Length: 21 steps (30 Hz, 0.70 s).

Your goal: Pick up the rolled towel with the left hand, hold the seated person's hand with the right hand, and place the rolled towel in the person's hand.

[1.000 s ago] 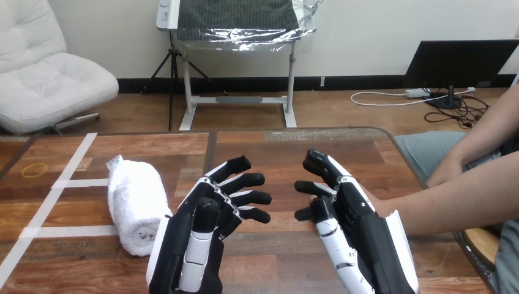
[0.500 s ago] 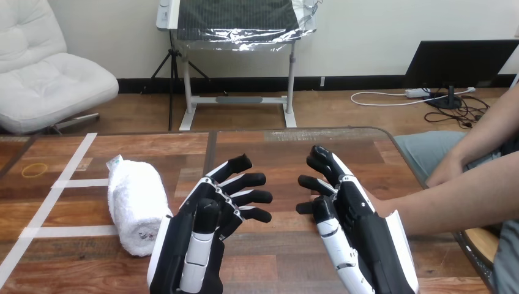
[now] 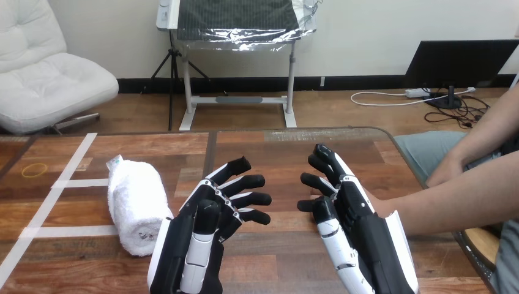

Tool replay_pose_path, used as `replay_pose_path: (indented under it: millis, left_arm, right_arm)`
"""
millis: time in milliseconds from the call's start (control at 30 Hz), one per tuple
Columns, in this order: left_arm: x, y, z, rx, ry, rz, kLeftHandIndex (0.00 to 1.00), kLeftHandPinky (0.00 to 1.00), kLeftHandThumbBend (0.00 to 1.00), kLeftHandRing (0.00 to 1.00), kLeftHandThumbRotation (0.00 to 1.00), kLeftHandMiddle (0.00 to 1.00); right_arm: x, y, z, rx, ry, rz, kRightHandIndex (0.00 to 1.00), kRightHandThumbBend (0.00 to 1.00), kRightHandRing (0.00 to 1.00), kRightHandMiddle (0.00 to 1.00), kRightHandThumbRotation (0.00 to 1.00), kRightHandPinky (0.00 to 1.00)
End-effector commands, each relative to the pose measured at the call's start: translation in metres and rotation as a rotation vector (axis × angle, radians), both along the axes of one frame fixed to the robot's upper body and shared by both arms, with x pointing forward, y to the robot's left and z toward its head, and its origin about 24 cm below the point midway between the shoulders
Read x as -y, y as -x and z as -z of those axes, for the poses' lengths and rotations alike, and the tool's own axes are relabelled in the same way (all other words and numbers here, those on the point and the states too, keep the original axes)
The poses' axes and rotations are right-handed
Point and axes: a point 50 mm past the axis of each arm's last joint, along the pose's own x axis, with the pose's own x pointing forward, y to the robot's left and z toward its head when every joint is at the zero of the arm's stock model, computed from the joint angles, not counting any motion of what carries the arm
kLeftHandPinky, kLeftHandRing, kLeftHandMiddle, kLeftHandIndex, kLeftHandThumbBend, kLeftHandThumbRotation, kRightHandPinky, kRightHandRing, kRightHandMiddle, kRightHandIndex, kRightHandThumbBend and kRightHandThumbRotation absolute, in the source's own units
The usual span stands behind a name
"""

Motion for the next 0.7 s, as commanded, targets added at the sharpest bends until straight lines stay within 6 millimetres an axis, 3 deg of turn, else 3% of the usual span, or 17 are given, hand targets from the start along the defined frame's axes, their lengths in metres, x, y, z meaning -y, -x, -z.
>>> replay_pose_path:
  millis: [0,333,667]
  left_arm:
    - [0.0137,-0.0096,-0.0129,0.07,0.101,-0.048,0.74,0.53,0.85,0.63,0.79,0.69]
    - [0.0137,-0.0101,-0.013,0.079,0.069,-0.074,0.74,0.53,0.85,0.63,0.8,0.69]
    - [0.0081,-0.0131,-0.02,0.168,-0.195,-0.236,0.77,0.54,0.83,0.64,0.89,0.71]
  right_arm:
    - [-0.0058,-0.0117,-0.0129,0.082,-0.062,0.012,0.92,0.47,0.85,0.92,0.82,0.69]
    - [-0.0055,-0.012,-0.0119,0.078,-0.067,0.015,0.91,0.47,0.84,0.91,0.81,0.68]
    - [-0.0049,-0.0127,-0.0113,0.079,-0.065,0.013,0.91,0.46,0.84,0.91,0.81,0.68]
